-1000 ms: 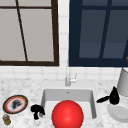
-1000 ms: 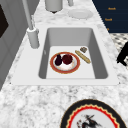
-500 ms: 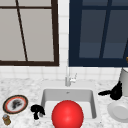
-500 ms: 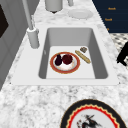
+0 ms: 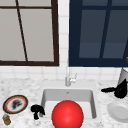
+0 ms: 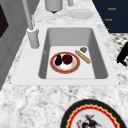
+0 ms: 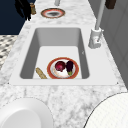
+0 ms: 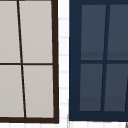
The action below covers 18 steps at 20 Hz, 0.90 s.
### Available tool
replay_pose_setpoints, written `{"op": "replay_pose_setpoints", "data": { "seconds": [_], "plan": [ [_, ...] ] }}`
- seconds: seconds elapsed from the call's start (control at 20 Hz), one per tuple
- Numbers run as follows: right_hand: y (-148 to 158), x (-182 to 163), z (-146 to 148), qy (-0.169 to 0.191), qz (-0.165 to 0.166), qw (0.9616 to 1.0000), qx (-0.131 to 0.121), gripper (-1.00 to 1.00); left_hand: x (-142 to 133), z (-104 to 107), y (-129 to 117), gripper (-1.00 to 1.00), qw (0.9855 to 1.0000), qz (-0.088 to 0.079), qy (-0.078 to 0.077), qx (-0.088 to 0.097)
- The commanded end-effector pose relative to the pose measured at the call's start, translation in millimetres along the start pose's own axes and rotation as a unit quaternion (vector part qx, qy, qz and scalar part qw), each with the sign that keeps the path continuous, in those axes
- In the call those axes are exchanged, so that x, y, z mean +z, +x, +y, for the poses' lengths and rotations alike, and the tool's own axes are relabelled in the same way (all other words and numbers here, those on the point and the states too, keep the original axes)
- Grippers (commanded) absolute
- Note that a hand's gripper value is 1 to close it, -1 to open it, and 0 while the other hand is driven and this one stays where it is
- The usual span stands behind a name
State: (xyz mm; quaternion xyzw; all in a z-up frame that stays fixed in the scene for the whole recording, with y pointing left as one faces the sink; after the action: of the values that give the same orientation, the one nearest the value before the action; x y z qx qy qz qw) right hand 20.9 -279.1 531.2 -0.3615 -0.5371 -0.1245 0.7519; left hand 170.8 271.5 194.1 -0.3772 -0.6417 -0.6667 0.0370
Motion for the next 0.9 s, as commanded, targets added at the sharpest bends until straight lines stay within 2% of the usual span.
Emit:
{"op": "replay_pose_setpoints", "data": {
  "seconds": [0.0,0.2,0.4,0.85],
  "plan": [
    [7.2,21.3,-28.3,0.007,0.018,0.9993,-0.033,-1.00,0.0,0.0,0.0,0.00,1.0000,0.000,0.000,0.000],
    [15.7,41.9,-52.7,0.008,0.025,0.9984,-0.050,-1.00,0.0,0.0,0.0,0.00,1.0000,0.000,0.000,0.000],
    [25.2,54.2,-66.7,-0.010,0.029,0.9967,-0.075,-1.00,0.0,0.0,0.0,0.00,1.0000,0.000,0.000,0.000],
    [56.1,89.2,-109.8,-0.020,0.042,0.9951,-0.087,-1.00,0.0,0.0,0.0,0.00,1.0000,0.000,0.000,0.000]
  ]
}}
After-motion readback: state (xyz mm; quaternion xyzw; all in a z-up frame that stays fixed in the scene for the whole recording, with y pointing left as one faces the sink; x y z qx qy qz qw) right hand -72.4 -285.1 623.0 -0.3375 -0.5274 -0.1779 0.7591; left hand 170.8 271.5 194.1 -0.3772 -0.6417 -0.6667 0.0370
